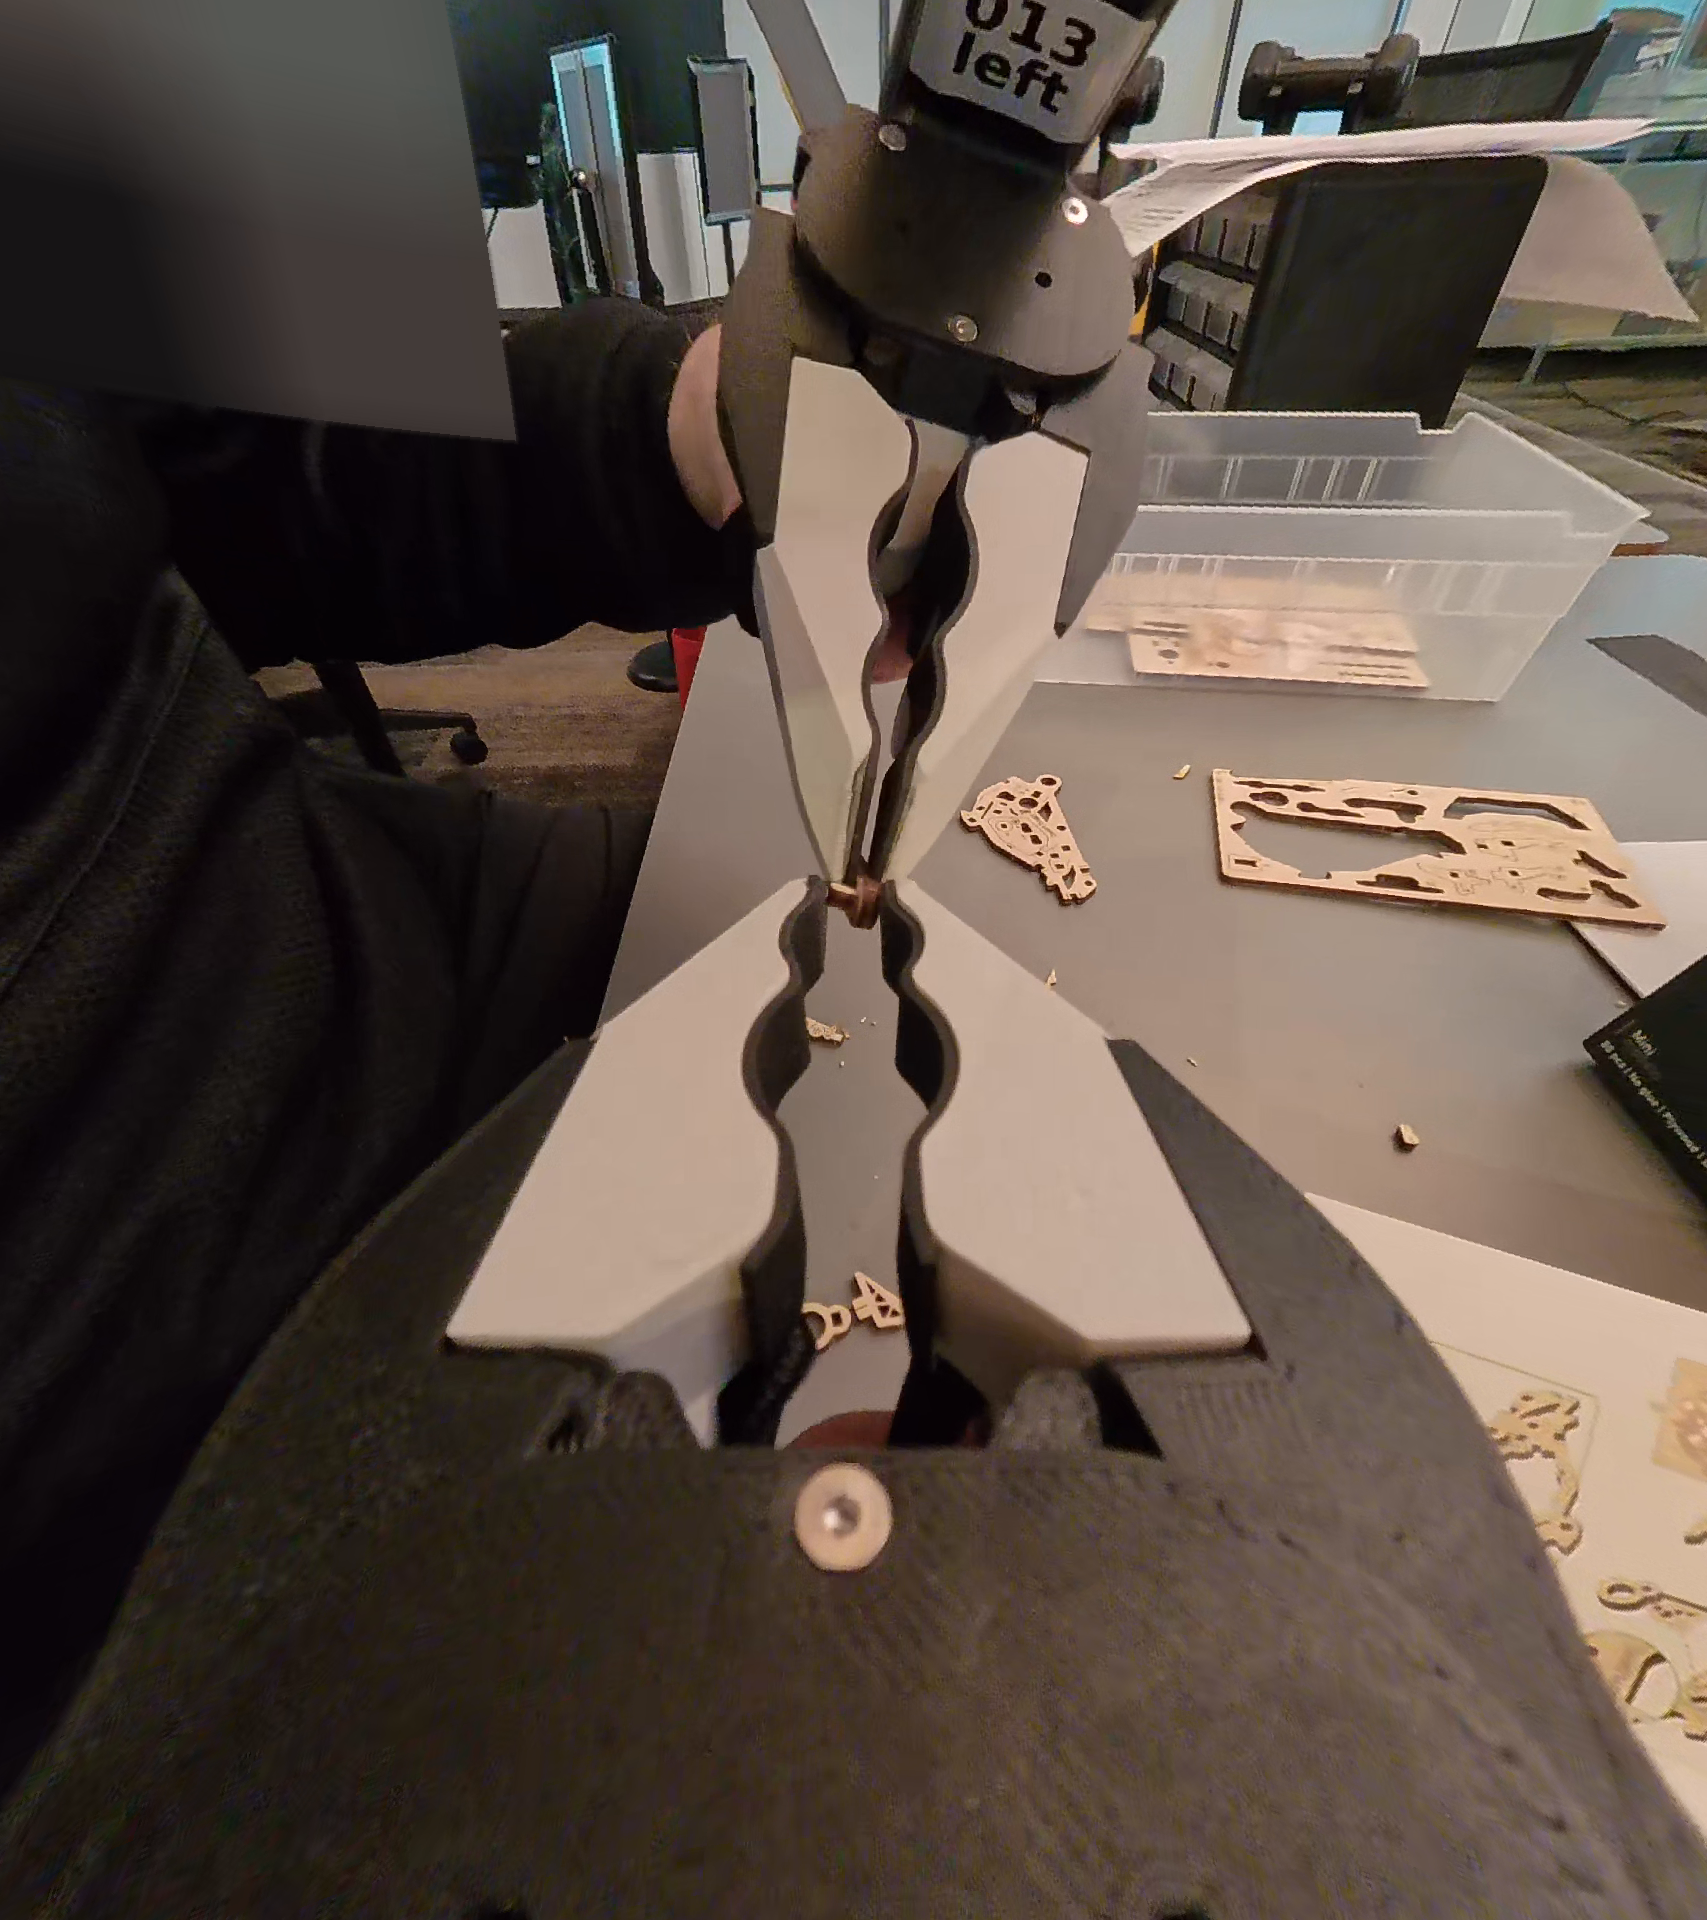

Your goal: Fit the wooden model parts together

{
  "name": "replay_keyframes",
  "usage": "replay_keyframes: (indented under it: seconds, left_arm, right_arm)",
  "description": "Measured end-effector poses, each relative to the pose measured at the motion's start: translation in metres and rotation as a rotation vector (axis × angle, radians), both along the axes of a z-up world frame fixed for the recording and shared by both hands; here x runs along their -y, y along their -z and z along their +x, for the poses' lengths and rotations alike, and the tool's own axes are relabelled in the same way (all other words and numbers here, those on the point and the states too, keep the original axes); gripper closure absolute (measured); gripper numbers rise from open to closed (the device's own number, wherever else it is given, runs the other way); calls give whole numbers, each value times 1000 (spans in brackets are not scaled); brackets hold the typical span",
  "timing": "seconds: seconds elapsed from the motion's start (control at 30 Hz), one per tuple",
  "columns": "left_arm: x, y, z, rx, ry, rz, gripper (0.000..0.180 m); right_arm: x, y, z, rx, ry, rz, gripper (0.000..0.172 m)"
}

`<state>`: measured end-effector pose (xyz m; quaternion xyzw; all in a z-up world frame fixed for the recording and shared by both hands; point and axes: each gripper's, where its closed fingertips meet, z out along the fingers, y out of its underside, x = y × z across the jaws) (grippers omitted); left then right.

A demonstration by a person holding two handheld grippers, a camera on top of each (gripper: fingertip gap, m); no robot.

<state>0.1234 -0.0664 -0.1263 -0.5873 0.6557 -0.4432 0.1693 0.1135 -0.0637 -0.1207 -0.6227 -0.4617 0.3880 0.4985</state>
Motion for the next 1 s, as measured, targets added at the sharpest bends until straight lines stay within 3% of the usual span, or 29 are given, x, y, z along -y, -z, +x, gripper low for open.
replay_keyframes:
  seconds: [0.43, 0.5, 0.53, 0.63, 0.8, 1.0]
  left_arm:
    - [-3, 2, 3, 6, -49, -117, 179]
    - [-9, 0, 4, 29, -97, -174, 179]
    - [-13, 1, 4, 37, -129, -212, 179]
    - [-23, -2, 3, 101, -215, -400, 179]
    - [-36, -7, 3, 221, -318, -705, 179]
    - [-39, -5, 9, 237, -369, -819, 180]
  right_arm:
    - [-2, 4, 3, 37, 10, 38, 165]
    - [-10, -1, 6, -13, 43, -26, 163]
    - [-14, -2, 9, -19, 68, -49, 146]
    - [-14, -2, 13, -24, 94, -73, 137]
    - [-22, -1, 20, -36, 193, -85, 151]
    - [-34, 1, 22, 15, 310, 4, 157]
